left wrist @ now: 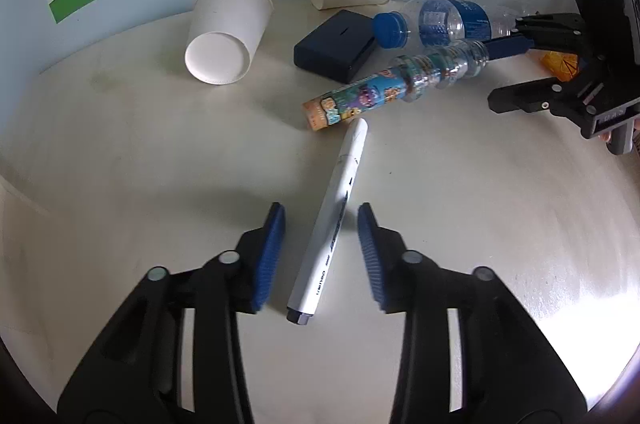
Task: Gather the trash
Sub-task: 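Grasp the white marker with the left tool while the right tool grasps the stacked small bottles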
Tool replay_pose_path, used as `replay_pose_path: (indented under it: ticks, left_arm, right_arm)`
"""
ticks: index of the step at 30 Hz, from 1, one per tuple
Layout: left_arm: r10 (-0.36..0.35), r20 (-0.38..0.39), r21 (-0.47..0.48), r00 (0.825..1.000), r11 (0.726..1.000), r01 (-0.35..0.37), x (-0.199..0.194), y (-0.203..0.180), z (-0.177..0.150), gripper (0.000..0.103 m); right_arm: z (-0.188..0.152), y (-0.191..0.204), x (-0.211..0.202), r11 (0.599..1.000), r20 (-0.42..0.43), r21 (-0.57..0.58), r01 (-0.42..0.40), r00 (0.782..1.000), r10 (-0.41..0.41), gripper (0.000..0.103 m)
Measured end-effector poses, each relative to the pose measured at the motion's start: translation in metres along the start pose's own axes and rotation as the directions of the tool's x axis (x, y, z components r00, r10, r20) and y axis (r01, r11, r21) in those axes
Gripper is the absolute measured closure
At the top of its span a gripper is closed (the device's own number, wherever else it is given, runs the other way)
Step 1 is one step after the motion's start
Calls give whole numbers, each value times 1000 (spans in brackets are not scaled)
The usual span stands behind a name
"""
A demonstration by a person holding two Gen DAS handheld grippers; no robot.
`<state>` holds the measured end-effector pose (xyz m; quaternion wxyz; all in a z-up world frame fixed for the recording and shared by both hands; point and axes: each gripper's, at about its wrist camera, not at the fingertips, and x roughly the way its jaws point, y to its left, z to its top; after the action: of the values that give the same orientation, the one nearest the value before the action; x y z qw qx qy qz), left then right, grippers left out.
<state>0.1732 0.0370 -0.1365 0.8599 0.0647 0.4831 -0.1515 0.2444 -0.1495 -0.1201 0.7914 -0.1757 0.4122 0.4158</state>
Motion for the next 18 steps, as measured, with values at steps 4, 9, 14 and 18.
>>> replay_pose_path:
  ticks: [4,9,14,18]
  left_arm:
    - [-9,8,44,1000,999,9,-3,-13,0,48]
    - [-18,12,79,1000,997,17,-1,-18,-2,45]
    - [-22,21,67,1000,998,21,1,-15,-8,55]
    - [-13,14,59,1000,998,12,-2,-12,-8,63]
  right_arm:
    - [7,0,2,999,-56,-48,-3,998,1,39]
    - [-4,-3,-9,995,-75,4,-104,992,104,39]
    - [-1,-6,-16,993,-8,30,-118,993,118,39]
    - [17,1,3,991,-15,-16,-135,991,134,39]
